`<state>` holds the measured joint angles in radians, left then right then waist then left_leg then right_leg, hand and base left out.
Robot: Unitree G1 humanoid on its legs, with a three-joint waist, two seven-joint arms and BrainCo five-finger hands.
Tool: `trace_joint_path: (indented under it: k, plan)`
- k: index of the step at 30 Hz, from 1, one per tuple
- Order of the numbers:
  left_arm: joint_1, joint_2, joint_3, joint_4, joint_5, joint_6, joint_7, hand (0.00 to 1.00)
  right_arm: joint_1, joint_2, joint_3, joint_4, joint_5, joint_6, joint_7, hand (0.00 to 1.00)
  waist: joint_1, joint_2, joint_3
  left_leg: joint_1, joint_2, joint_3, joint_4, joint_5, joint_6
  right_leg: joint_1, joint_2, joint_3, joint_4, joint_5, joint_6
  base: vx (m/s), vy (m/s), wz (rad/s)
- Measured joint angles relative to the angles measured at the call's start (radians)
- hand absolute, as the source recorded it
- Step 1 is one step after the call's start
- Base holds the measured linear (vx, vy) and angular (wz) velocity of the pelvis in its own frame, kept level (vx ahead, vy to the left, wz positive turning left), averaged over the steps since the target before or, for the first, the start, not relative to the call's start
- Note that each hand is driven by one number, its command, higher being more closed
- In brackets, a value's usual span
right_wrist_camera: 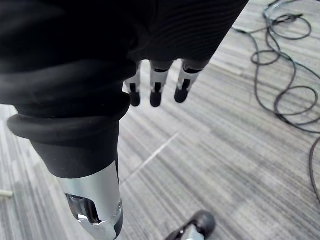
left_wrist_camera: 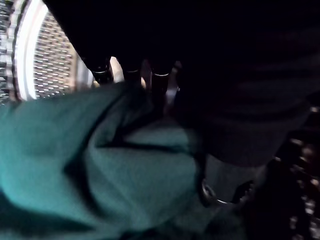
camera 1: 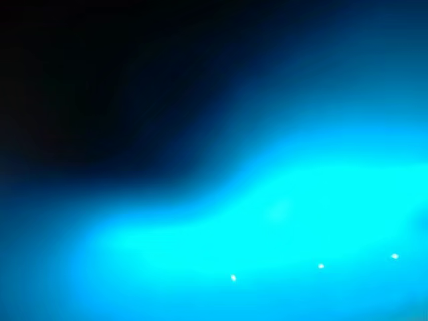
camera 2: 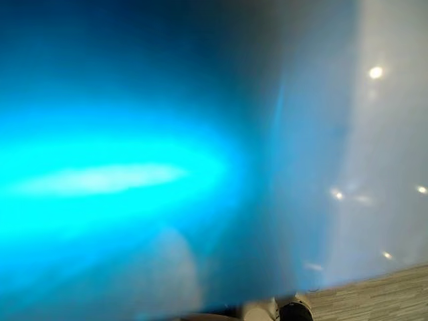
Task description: Pick up the laundry basket with both hands and put the clothes into the washing machine.
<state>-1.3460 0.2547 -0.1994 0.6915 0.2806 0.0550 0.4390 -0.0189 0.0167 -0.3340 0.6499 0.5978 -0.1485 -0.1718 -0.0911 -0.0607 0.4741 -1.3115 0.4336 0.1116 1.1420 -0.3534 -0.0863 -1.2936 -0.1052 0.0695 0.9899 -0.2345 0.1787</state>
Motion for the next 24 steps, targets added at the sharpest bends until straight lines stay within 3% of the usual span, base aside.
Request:
trace_joint_path:
  k: [2,5,10,13,16,17,19,20,24]
  plan:
    - [0.099,-0.064,0.143,0.077,-0.047,0.009,-0.003,0.00,0.000,0.001,0.001,0.016,0.000,0.001,0.000,0.00,-0.003,0.000,0.000,0.024,0.000,0.005,-0.009,0.000,0.000,0.020,0.000,0.000,-0.007,0.000,0.000,0.01,0.016,0.00]
    - [0.211,-0.109,0.245,0.146,-0.130,0.029,-0.005,0.00,0.000,0.002,0.005,0.032,-0.001,0.002,0.000,0.00,-0.004,0.000,0.000,0.063,0.001,0.017,-0.028,0.000,0.000,0.049,0.001,0.003,-0.022,0.000,0.000,0.00,0.000,0.00]
    - [0.316,-0.167,0.360,0.157,-0.318,-0.029,-0.006,0.00,-0.012,0.008,0.019,0.053,-0.014,0.023,-0.002,0.00,-0.005,0.000,-0.001,0.146,0.000,0.034,-0.082,0.007,-0.007,0.125,0.004,0.001,-0.074,0.006,-0.006,0.02,0.005,-0.03]
    - [0.382,-0.204,0.414,0.178,-0.652,-0.095,-0.070,0.00,-0.037,0.007,0.015,0.080,-0.019,0.043,-0.006,0.00,-0.003,0.000,-0.004,0.226,-0.009,0.050,-0.155,0.028,-0.013,0.203,-0.001,-0.014,-0.136,0.015,-0.013,0.07,-0.019,0.08]
    - [0.547,-0.254,0.434,0.214,-0.999,-0.108,-0.123,0.00,-0.072,0.011,0.009,0.097,-0.019,0.063,-0.030,0.00,-0.002,-0.002,-0.006,0.358,-0.024,0.080,-0.256,0.050,-0.029,0.315,-0.012,-0.027,-0.209,0.030,-0.019,0.13,-0.052,0.09]
    - [0.658,-0.287,0.431,0.216,-1.057,-0.103,-0.144,0.00,-0.075,0.012,0.009,0.098,-0.018,0.073,-0.033,0.00,-0.002,-0.001,-0.006,0.443,-0.040,0.101,-0.314,0.062,-0.032,0.388,-0.025,-0.032,-0.246,0.031,-0.020,0.20,-0.056,0.09]
    - [0.763,-0.306,0.427,0.216,-1.054,-0.101,-0.157,0.00,-0.073,0.018,0.009,0.115,-0.018,0.083,-0.035,0.00,-0.001,-0.001,-0.025,0.521,-0.055,0.111,-0.370,0.074,-0.038,0.460,-0.037,-0.045,-0.283,0.031,-0.021,0.17,-0.040,0.19]
    - [0.842,-0.316,0.415,0.216,-1.043,-0.101,-0.161,0.00,-0.062,0.016,0.007,0.132,-0.018,0.088,-0.037,0.00,0.000,0.001,-0.070,0.567,-0.070,0.118,-0.411,0.084,-0.042,0.502,-0.047,-0.053,-0.315,0.032,-0.022,0.18,-0.033,0.20]
    - [1.032,-0.302,0.362,0.168,-0.911,-0.111,-0.227,0.00,0.003,0.020,0.008,0.154,-0.034,0.091,-0.013,0.00,0.026,0.013,-0.139,0.788,-0.106,0.134,-0.553,0.120,-0.049,0.728,-0.076,-0.102,-0.426,0.039,-0.028,0.24,-0.025,0.25]
